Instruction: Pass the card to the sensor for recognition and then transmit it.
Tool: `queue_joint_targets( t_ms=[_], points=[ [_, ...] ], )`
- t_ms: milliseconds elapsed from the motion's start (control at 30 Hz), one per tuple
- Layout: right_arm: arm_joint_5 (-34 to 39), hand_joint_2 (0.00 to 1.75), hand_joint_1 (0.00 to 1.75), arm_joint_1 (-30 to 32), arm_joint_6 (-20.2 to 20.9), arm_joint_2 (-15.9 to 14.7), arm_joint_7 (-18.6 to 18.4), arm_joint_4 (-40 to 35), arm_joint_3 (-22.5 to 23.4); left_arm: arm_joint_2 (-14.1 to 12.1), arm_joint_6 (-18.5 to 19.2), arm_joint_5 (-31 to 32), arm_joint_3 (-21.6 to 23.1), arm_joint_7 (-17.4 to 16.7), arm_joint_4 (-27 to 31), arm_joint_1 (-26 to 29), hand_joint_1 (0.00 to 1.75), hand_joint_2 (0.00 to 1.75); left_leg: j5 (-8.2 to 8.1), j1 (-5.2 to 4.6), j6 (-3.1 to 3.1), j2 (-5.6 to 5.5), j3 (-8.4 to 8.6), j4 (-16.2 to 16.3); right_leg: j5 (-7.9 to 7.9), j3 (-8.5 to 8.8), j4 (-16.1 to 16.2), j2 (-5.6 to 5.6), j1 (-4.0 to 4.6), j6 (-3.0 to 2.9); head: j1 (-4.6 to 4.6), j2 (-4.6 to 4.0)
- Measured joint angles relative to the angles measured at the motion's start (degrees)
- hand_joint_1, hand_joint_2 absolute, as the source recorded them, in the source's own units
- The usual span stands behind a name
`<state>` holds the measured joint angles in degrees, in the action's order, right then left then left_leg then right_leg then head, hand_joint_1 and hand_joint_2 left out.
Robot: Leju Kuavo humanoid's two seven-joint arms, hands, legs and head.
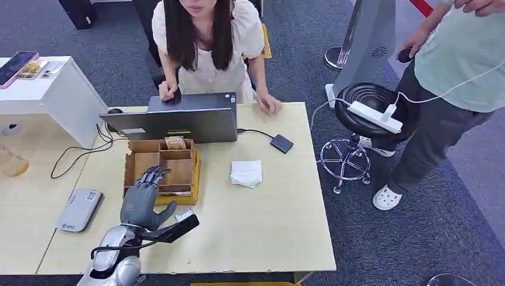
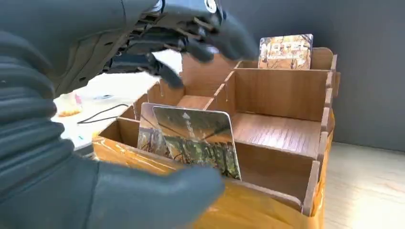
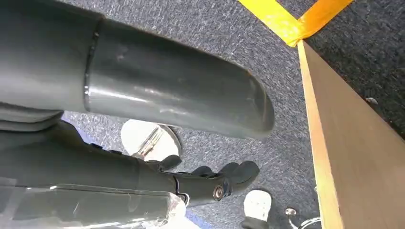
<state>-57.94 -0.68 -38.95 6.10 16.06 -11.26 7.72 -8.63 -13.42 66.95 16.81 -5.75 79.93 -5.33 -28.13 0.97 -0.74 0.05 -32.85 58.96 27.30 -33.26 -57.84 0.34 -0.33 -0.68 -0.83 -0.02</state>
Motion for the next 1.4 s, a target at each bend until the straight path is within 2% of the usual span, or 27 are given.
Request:
queue_joint_targets(
  t_ms=[67,133,167,200,233,333,500,533,567,600,633,667,1400],
  points=[
    [0.00,0.00,0.00,-0.02,-0.02,0.02,0.20,0.00,0.00,0.00,0.00,0.00,0.00,0.00,-0.26,-0.06,0.75,1.75,0.00,0.00,0.00,0.00,0.00,0.00,0.00,0.00,0.00,0.00,0.00,0.00,0.00,0.00],
    [0.00,0.00,0.00,-0.03,-0.02,0.04,0.26,0.00,0.00,0.00,0.00,0.02,0.00,0.00,-0.48,-0.09,0.52,1.75,0.00,0.00,0.00,0.00,0.00,0.00,0.00,0.00,0.00,0.00,0.00,0.00,0.02,0.00],
    [0.00,0.00,0.00,-0.04,-0.02,0.04,0.31,0.00,0.00,0.00,0.00,0.09,0.00,0.00,-0.61,-0.09,0.68,1.75,0.00,0.00,0.00,0.00,0.00,0.00,0.00,0.00,0.00,0.00,0.00,0.00,0.00,0.00],
    [0.00,0.00,0.00,-0.05,0.00,0.04,0.33,0.00,0.00,0.00,0.00,0.09,0.00,0.00,-0.70,-0.09,0.68,1.75,0.00,0.00,0.00,0.00,0.00,0.00,0.00,0.00,0.00,0.00,0.00,0.00,0.00,0.00],
    [0.00,0.00,0.00,-0.05,-0.02,0.04,0.33,0.00,0.00,0.00,0.00,0.11,0.00,0.00,-0.77,-0.09,0.59,1.75,0.00,0.00,0.00,0.00,0.00,0.00,0.00,0.00,0.00,0.00,0.00,0.00,0.02,0.00],
    [0.00,0.00,0.00,-0.06,-0.02,0.04,0.33,0.00,0.00,0.00,0.00,0.28,0.00,0.00,-1.01,-0.09,0.49,1.75,0.00,0.00,0.00,0.00,0.00,0.00,0.00,0.00,0.00,0.00,0.00,0.00,0.00,0.00],
    [0.00,0.00,0.00,-0.07,-0.02,0.04,0.44,0.00,0.00,0.00,0.00,0.44,0.00,0.00,-1.20,-0.10,0.47,1.75,0.00,0.00,0.00,0.00,0.00,0.00,0.00,0.00,0.00,0.00,0.00,0.00,0.00,0.00],
    [0.00,0.00,0.00,-0.08,-0.02,0.04,0.50,0.00,0.02,0.00,0.00,0.44,0.00,0.00,-1.20,-0.10,0.80,1.75,0.00,0.00,0.00,0.00,0.00,0.00,0.00,0.00,0.00,0.00,0.00,0.00,0.00,0.00],
    [0.00,0.00,0.00,-0.10,-0.02,0.04,0.53,0.00,0.02,0.00,0.00,0.44,0.00,0.00,-1.20,-0.10,1.45,1.75,0.00,0.00,0.00,0.00,0.00,0.00,0.00,0.00,0.00,0.00,0.00,0.00,0.00,0.00],
    [0.00,0.00,0.00,-0.12,-0.02,0.04,0.53,0.00,0.04,0.00,0.00,0.44,0.00,0.00,-1.22,-0.11,1.45,1.75,0.00,0.00,0.00,0.00,0.00,0.00,0.00,0.00,0.00,0.00,0.00,0.00,0.00,0.00],
    [0.00,0.00,0.00,-0.15,-0.02,0.04,0.53,0.00,0.04,0.00,0.00,0.44,0.00,0.00,-1.23,-0.11,1.69,1.75,0.00,0.00,0.00,0.00,0.00,0.00,0.00,0.00,0.00,0.00,0.00,0.00,0.00,0.00],
    [0.00,0.00,0.00,-0.18,-0.02,0.04,0.53,0.00,0.04,0.00,0.00,0.44,0.00,0.00,-1.23,-0.11,1.75,1.75,0.00,0.00,0.00,0.00,0.00,0.00,0.00,0.00,0.00,0.00,0.00,0.00,0.00,0.00],
    [0.15,0.00,0.00,-0.26,-0.02,0.04,0.99,0.00,0.15,-0.02,-0.02,0.98,0.00,0.09,-1.68,-0.54,1.75,1.75,0.00,0.00,0.00,0.00,0.00,0.00,0.00,0.00,0.00,0.00,0.00,0.00,0.00,0.00]
  ],
)
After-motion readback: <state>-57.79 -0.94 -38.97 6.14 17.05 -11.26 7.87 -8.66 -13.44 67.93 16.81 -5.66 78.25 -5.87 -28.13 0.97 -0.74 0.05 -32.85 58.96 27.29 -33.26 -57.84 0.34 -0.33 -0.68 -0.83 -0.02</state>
